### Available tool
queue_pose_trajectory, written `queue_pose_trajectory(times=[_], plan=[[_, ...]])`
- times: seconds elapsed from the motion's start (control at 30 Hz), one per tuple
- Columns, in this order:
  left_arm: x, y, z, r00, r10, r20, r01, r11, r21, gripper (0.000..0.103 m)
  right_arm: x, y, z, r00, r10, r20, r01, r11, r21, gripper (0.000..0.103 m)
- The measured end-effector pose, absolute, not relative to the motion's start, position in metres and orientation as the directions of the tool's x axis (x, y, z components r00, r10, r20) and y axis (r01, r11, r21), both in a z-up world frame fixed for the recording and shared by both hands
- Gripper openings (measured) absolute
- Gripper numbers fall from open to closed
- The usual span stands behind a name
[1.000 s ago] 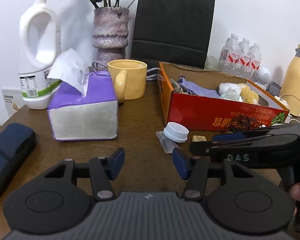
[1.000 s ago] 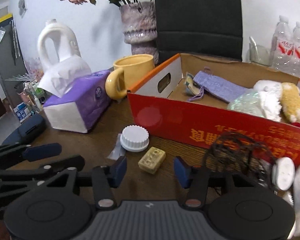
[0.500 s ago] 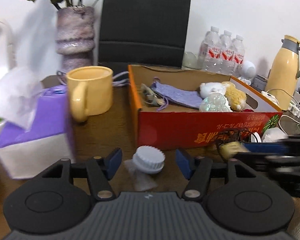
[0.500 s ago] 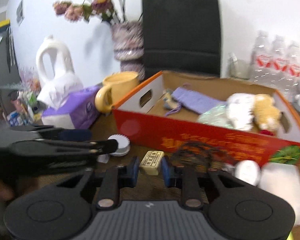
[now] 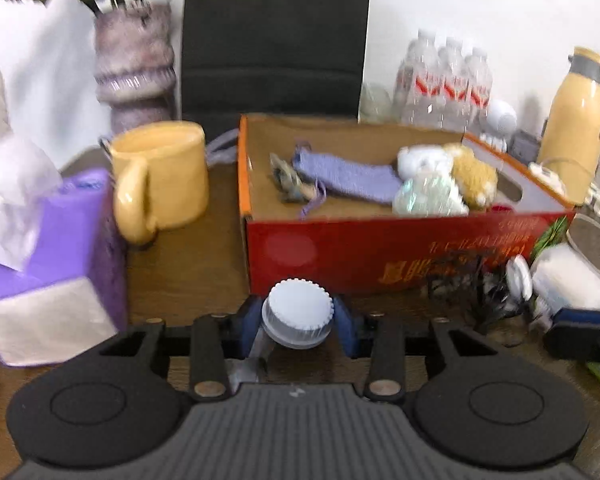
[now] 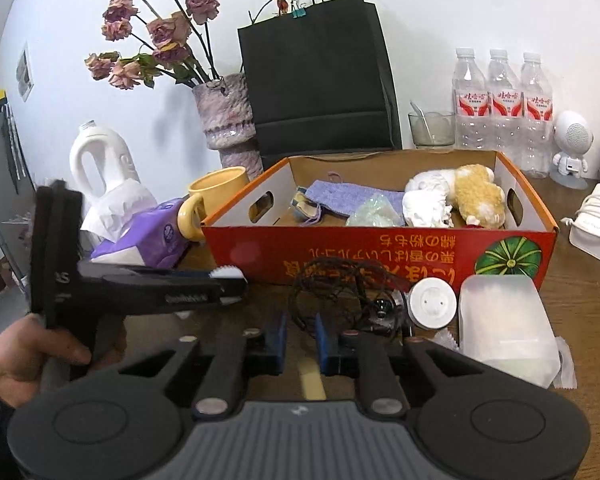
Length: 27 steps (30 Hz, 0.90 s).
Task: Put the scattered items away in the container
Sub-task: 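Grasp the white bottle cap with left tool while right tool grasps the soap bar, then lift the bottle cap and soap bar from the table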
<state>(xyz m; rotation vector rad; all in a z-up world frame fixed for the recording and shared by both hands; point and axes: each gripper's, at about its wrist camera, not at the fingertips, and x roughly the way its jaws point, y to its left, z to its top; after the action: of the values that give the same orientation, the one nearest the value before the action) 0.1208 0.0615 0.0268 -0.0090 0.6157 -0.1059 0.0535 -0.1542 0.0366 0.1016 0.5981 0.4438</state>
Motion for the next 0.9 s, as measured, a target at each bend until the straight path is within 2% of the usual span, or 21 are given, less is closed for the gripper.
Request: queue_pose_trajectory(times=[0.13, 0.23, 0.3, 0.37, 0.47, 0.57, 0.63, 0.67, 0.7, 0.8, 0.9], plan=[[0.084, 0.06, 0.054, 0.855, -0.089, -0.511, 0.07, 0.996, -0.056, 0.04, 0.045, -0.159, 0.039, 0.741, 0.43, -0.515, -0.378, 0.902, 0.208, 0.015], [0.042, 0.058, 0.067, 0.881, -0.093, -0.463, 0.069, 0.995, -0.069, 0.04, 0.034, -0.164, 0.038, 0.749, 0.416, -0.516, -0.379, 0.908, 0.181, 0.019], [0.016, 0.056, 0.07, 0.891, -0.087, -0.446, 0.061, 0.995, -0.074, 0.04, 0.032, -0.165, 0.031, 0.743, 0.383, -0.55, -0.364, 0.92, 0.148, 0.031], [0.001, 0.055, 0.071, 0.89, -0.084, -0.447, 0.05, 0.995, -0.086, 0.04, 0.032, -0.164, 0.022, 0.722, 0.376, -0.581, -0.347, 0.923, 0.166, 0.036], [-0.016, 0.053, 0.065, 0.877, -0.099, -0.471, 0.048, 0.992, -0.119, 0.04, 0.031, -0.15, 0.01, 0.703, 0.372, -0.606, -0.361, 0.921, 0.146, 0.037], [-0.026, 0.049, 0.058, 0.87, -0.078, -0.486, 0.047, 0.996, -0.075, 0.04, 0.033, -0.14, 0.001, 0.699, 0.357, -0.619, -0.347, 0.927, 0.143, 0.038], [-0.029, 0.048, 0.056, 0.871, -0.068, -0.487, 0.046, 0.997, -0.056, 0.04, 0.031, -0.135, 0.0, 0.711, 0.349, -0.611, -0.345, 0.93, 0.13, 0.037], [-0.029, 0.049, 0.055, 0.87, -0.07, -0.489, 0.046, 0.997, -0.061, 0.04, 0.031, -0.131, -0.001, 0.718, 0.331, -0.613, -0.34, 0.934, 0.107, 0.031], [-0.029, 0.05, 0.055, 0.868, -0.073, -0.491, 0.044, 0.996, -0.072, 0.04, 0.029, -0.127, -0.001, 0.727, 0.309, -0.613, -0.337, 0.939, 0.074, 0.02], [-0.035, 0.05, 0.057, 0.879, -0.072, -0.472, 0.042, 0.996, -0.075, 0.04, 0.022, -0.123, -0.001, 0.737, 0.287, -0.611, -0.342, 0.939, 0.029, 0.019], [-0.04, 0.047, 0.061, 0.892, -0.057, -0.449, 0.033, 0.998, -0.061, 0.04, 0.017, -0.132, 0.004, 0.706, 0.356, -0.612, -0.361, 0.925, 0.12, 0.019]])
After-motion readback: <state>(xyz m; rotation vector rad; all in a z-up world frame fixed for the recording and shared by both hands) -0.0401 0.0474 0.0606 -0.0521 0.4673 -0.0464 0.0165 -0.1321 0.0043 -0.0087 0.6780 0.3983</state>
